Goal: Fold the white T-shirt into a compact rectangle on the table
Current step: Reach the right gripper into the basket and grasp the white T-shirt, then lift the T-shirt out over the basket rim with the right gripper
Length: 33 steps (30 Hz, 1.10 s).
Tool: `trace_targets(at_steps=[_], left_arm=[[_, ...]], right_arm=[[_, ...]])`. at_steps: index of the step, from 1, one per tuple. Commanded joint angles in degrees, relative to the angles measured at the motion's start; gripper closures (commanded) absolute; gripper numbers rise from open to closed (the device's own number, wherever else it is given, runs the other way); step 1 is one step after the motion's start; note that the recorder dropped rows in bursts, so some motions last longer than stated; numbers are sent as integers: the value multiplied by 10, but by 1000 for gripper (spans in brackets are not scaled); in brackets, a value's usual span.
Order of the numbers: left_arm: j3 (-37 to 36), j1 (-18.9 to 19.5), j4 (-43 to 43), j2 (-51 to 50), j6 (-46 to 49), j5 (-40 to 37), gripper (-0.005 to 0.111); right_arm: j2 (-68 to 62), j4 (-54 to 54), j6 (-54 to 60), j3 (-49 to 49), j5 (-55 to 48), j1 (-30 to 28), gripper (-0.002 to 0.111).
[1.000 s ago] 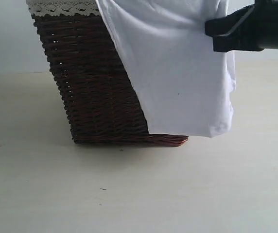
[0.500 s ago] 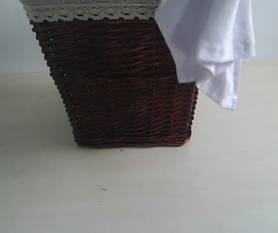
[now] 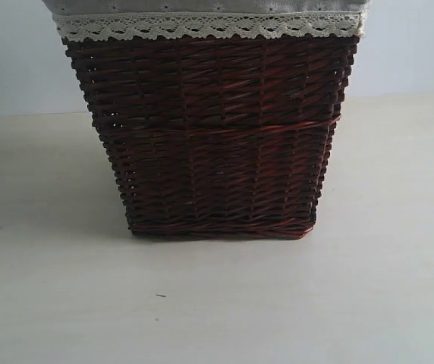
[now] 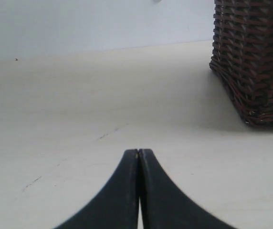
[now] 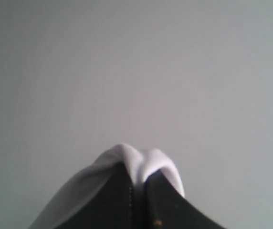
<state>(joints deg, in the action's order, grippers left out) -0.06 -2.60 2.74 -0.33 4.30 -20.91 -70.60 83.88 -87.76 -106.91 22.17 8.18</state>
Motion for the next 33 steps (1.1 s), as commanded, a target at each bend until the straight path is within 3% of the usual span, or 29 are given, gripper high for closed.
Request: trace_targets(at_steps=[1, 9, 14, 19, 23, 28, 33], left_arm=[[1, 0, 0, 3, 0, 9, 107], [1, 0, 0, 3, 0, 9, 107], [1, 0, 0, 3, 0, 9, 107], [1, 0, 0, 3, 0, 9, 107], [1, 0, 0, 3, 0, 9, 107], [1, 0, 0, 3, 0, 9, 107], [1, 0, 0, 3, 0, 9, 107]], right_arm=[[7, 0, -78, -104, 3, -2, 108], [40, 161, -222, -142, 103, -2, 108], [30, 161, -264, -128, 189, -2, 108], [8, 161, -265, -88, 212, -2, 108], [3, 161, -265, -27, 227, -2, 108], [3, 161, -263, 76, 394, -2, 108], [6, 161, -261, 190, 460, -2, 108]])
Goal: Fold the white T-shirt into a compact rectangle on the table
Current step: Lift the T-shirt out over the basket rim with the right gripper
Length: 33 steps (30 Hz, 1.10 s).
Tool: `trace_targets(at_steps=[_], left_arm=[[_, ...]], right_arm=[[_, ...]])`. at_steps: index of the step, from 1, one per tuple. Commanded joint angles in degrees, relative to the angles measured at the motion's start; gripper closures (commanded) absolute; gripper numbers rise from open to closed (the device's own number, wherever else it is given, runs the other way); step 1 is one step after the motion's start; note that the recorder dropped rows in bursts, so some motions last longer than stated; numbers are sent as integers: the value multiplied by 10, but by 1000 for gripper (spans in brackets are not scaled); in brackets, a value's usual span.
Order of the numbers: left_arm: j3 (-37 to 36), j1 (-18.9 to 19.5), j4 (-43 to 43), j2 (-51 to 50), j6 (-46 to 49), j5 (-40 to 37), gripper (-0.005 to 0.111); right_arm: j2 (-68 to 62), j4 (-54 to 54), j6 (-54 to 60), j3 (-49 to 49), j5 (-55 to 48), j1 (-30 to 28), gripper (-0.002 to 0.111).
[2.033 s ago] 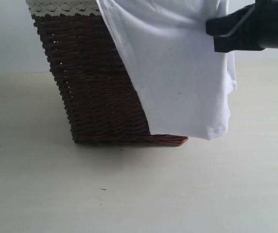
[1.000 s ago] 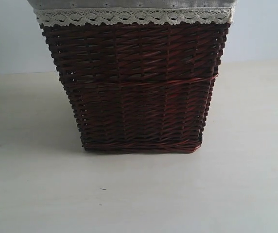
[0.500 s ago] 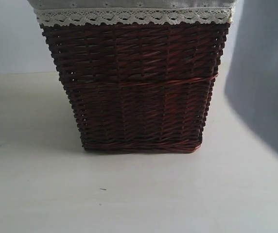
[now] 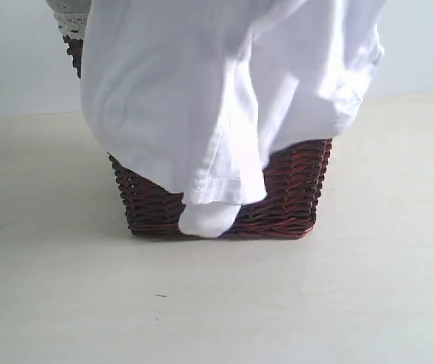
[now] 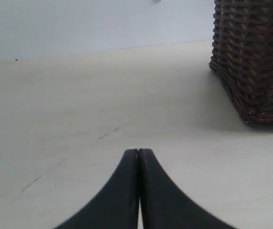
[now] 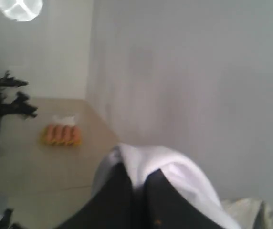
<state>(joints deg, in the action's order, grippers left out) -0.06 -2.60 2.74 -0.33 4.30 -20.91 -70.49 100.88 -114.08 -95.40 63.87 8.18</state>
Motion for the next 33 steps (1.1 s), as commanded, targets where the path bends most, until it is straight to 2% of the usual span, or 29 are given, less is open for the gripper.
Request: trace_targets(at_steps=[1, 3, 7, 9, 12, 15, 19, 20, 22, 24, 28, 33], left_arm=[[1, 0, 0, 3, 0, 9, 107], [1, 0, 0, 3, 0, 9, 107], [1, 0, 0, 3, 0, 9, 107], [1, 0, 0, 3, 0, 9, 107], [1, 0, 0, 3, 0, 9, 107], [1, 0, 0, 3, 0, 9, 107], [1, 0, 0, 3, 0, 9, 107], [1, 0, 0, 3, 0, 9, 107], [1, 0, 0, 3, 0, 9, 107], [1, 0, 0, 3, 0, 9, 107], [1, 0, 0, 3, 0, 9, 107], [1, 0, 0, 3, 0, 9, 107]], right_arm=[[5, -9, 10, 102, 44, -2, 108], [5, -9, 39, 180, 49, 5, 108], [5, -9, 126, 307, 18, 72, 108], [4, -9, 142, 344, -53, 98, 108], [-30, -9, 190, 388, -235, 118, 108], [-87, -9, 211, 389, -377, 118, 108], [-154, -112, 324, 385, -455, 118, 108], [-170, -146, 356, 379, -462, 118, 108], [-251, -279, 472, 327, -464, 118, 108], [-297, -324, 509, 282, -462, 118, 108], [-354, -339, 509, 204, -473, 118, 108], [-392, -381, 508, 159, -429, 118, 108]])
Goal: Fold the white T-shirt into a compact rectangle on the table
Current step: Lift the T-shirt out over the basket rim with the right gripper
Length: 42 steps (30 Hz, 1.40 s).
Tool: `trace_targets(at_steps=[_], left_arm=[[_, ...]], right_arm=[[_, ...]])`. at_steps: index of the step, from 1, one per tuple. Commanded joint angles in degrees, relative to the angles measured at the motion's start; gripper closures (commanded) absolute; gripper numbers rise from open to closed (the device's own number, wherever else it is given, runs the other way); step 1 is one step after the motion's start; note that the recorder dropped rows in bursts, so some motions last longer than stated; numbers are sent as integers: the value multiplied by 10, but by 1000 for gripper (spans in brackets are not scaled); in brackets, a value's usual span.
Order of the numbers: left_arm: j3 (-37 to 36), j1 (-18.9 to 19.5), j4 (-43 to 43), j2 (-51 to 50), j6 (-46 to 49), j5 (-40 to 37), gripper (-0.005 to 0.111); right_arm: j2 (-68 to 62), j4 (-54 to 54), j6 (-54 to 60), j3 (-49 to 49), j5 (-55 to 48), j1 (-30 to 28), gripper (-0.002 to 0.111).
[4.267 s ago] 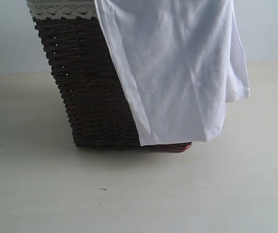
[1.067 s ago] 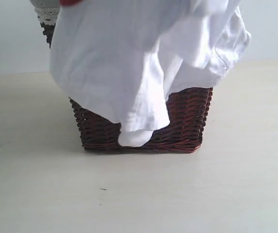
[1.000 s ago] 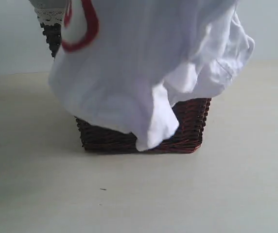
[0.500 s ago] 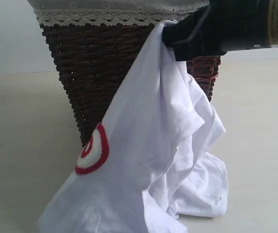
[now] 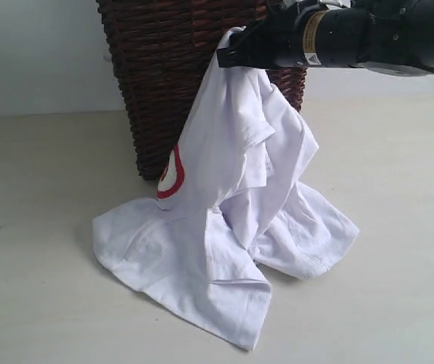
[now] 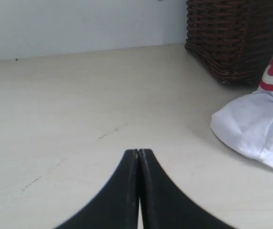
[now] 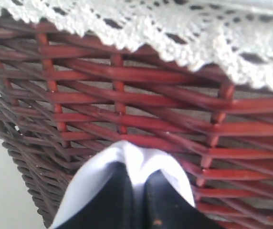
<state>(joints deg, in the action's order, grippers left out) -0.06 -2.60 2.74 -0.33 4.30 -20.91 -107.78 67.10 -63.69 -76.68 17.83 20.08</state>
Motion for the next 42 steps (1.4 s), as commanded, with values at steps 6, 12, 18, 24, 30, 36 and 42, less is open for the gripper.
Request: trace_targets(at_steps=[6, 12, 18, 24, 30, 36, 42], left_arm=[[1, 0, 0, 3, 0, 9, 107], [1, 0, 0, 3, 0, 9, 107], [1, 0, 0, 3, 0, 9, 107], [1, 0, 0, 3, 0, 9, 107], [1, 0, 0, 3, 0, 9, 107], [1, 0, -24, 3, 0, 7, 107], [1, 0, -22, 3, 11, 79, 107]], right_arm=[[-62, -70, 4, -64, 59, -1, 108], [-69, -41, -37, -77, 61, -1, 108], [-28, 227, -242, -77, 233, -1, 108], [106, 328, -330, -76, 357, -1, 108], [212, 328, -361, -76, 356, -1, 108], [235, 328, -376, -76, 372, -1, 108], [235, 328, -384, -76, 371, -1, 108]])
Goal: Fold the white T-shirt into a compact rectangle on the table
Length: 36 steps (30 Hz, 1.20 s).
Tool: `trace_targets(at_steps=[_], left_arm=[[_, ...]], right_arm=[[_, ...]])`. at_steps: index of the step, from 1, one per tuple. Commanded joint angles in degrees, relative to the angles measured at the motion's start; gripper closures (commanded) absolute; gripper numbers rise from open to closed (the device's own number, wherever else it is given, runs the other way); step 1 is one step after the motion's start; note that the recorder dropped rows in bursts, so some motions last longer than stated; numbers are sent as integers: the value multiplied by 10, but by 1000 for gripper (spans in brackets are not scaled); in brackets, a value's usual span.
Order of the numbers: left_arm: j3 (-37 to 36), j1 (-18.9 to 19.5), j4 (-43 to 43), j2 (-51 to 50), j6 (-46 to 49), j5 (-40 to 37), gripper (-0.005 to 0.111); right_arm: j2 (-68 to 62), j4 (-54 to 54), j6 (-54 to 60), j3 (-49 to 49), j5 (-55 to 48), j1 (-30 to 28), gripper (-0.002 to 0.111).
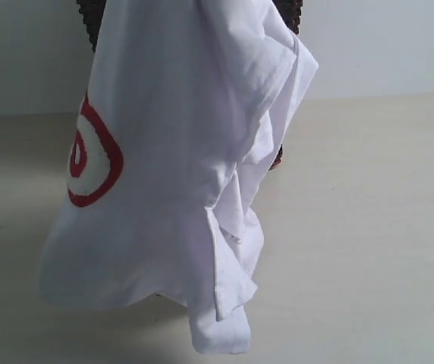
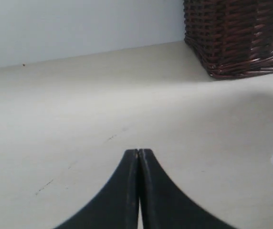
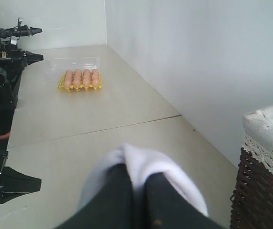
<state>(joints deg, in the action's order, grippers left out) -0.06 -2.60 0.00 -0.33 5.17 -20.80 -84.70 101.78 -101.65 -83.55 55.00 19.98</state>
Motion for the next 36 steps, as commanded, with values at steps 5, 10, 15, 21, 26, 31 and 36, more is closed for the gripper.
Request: trace_targets(at_steps=[5, 10, 15, 21, 26, 31, 36], left_arm=[[1, 0, 125, 3, -85, 259, 107], [1, 0, 130, 3, -188, 360, 107], [1, 0, 130, 3, -280, 460, 107], [32, 0, 19, 3, -379, 423, 107], [125, 0, -362, -75, -661, 407, 107], [169, 0, -804, -209, -1003, 598, 102], [118, 0, -869, -323, -913, 705, 76]], right_arm=[[4, -18, -5, -7, 0, 0, 108], [4, -18, -5, -7, 8, 0, 108], [4, -18, -5, -7, 8, 0, 108], [3, -18, -5, -7, 9, 0, 108], [3, -18, -5, -7, 9, 0, 108], [3, -18, -5, -7, 4, 0, 108], [3, -18, -5, -7, -24, 0, 108]])
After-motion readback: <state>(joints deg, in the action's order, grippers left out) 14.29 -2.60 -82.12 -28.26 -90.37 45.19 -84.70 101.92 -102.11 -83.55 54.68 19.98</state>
